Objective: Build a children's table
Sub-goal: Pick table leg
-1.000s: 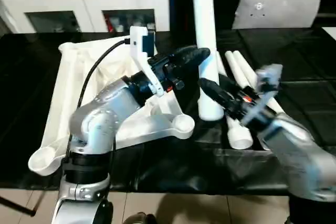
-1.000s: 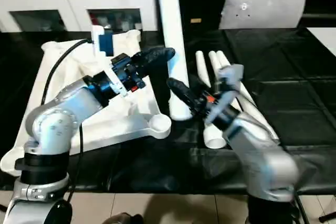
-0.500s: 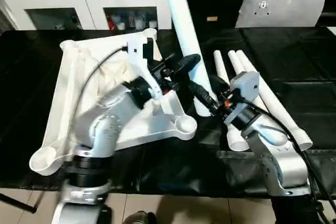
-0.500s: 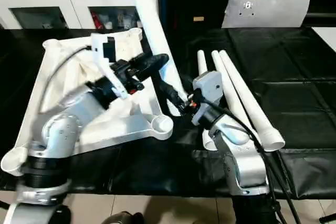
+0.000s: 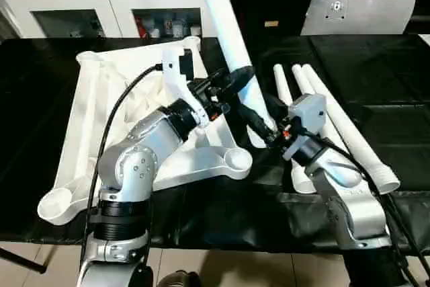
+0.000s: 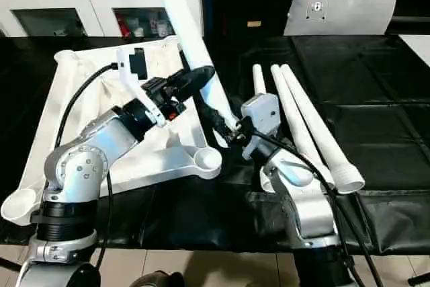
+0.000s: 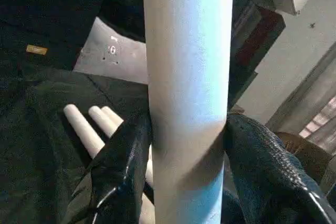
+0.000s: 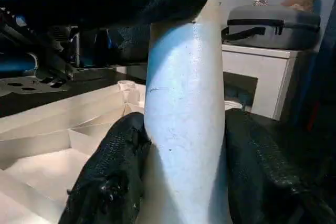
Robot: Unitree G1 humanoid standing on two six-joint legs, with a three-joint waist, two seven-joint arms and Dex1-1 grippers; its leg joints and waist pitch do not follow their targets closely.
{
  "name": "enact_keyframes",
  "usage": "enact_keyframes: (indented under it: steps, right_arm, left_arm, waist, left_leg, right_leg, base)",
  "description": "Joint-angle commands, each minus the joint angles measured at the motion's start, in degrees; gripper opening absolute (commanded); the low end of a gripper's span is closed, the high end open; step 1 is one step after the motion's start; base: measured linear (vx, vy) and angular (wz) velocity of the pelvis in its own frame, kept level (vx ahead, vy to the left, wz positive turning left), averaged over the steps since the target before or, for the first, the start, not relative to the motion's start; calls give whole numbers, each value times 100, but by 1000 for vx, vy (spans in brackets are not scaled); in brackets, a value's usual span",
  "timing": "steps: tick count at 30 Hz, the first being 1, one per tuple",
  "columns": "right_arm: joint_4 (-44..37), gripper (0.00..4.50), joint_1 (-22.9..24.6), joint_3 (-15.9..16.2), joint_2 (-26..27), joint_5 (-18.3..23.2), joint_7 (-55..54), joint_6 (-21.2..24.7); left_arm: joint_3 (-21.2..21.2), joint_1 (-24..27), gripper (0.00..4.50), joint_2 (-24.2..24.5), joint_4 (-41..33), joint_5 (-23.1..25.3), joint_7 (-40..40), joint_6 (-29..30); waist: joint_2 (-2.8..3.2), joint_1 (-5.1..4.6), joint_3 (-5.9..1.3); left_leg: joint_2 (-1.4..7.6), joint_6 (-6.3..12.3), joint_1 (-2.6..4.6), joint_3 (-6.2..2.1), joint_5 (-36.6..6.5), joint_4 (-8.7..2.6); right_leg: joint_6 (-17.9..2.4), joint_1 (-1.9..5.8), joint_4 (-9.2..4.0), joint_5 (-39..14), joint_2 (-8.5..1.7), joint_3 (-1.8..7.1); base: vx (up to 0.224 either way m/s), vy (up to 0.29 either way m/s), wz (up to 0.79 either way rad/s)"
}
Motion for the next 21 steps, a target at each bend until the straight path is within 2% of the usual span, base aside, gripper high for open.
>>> enact_keyframes:
  steps: [1, 7, 8, 11, 12, 17, 20, 21]
  right_arm:
    - [-28, 189, -116, 254, 46, -33, 180, -251]
    - [-56, 189, -108, 365, 11, -98, 218, -295]
    - [-40, 189, -111, 400, -17, -130, 244, -323]
    - [147, 189, -133, 419, -117, -264, 263, -483]
    - [194, 189, -140, 422, -138, -287, 270, -508]
    - [551, 189, -220, 542, -280, -588, 315, -828]
    - [702, 189, -276, 552, -287, -660, 272, -887]
    - [869, 189, -342, 559, -294, -738, 197, -957]
  left_arm:
    - [59, -34, 181, -15, 103, 8, 121, -19]
    - [21, -14, 181, -16, 86, 23, 57, -49]
    - [-50, -17, 181, 28, 108, 121, -11, -154]
    - [-607, 51, 181, 394, 67, 814, -625, -1017]
    - [-654, 70, 192, 429, 31, 844, -721, -1090]
    - [-710, 167, 183, 510, -361, 602, -1326, -1245]
    - [-885, 161, 183, 606, -322, 821, -1431, -1533]
    - [-1147, 162, 183, 766, -207, 1196, -1515, -1896]
  waist:
    - [-105, -18, -368]
    - [-99, -15, -373]
    - [-82, -17, -373]
    - [-91, -25, -367]
    - [-95, -29, -369]
    - [-85, -27, -383]
    - [-84, -41, -372]
    - [-77, -49, -376]
  left_leg:
    - [423, 483, 249, -182, -1027, -359]
    - [429, 529, 253, -182, -991, -354]
    - [428, 519, 253, -183, -1002, -353]
    - [437, 496, 251, -191, -1103, -372]
    - [445, 468, 255, -190, -1134, -376]
    - [441, 482, 257, -181, -1032, -360]
    - [439, 508, 258, -184, -1109, -366]
    - [450, 505, 263, -197, -1166, -374]
  right_leg:
    - [-1377, 131, -436, 146, -338, 126]
    - [-1400, 134, -430, 197, -338, 123]
    - [-1399, 132, -429, 177, -338, 123]
    - [-1294, 130, -454, 36, -343, 128]
    - [-1286, 133, -453, 23, -345, 132]
    - [-1395, 130, -415, 281, -348, 120]
    - [-1398, 127, -433, 184, -342, 122]
    - [-1354, 131, -434, 128, -343, 122]
  base:
    - [0, 0, 0]
    - [0, 0, 0]
    - [0, 0, 0]
    - [0, 0, 0]
    - [0, 0, 0]
    - [0, 0, 0]
    - [0, 0, 0]
    - [0, 0, 0]
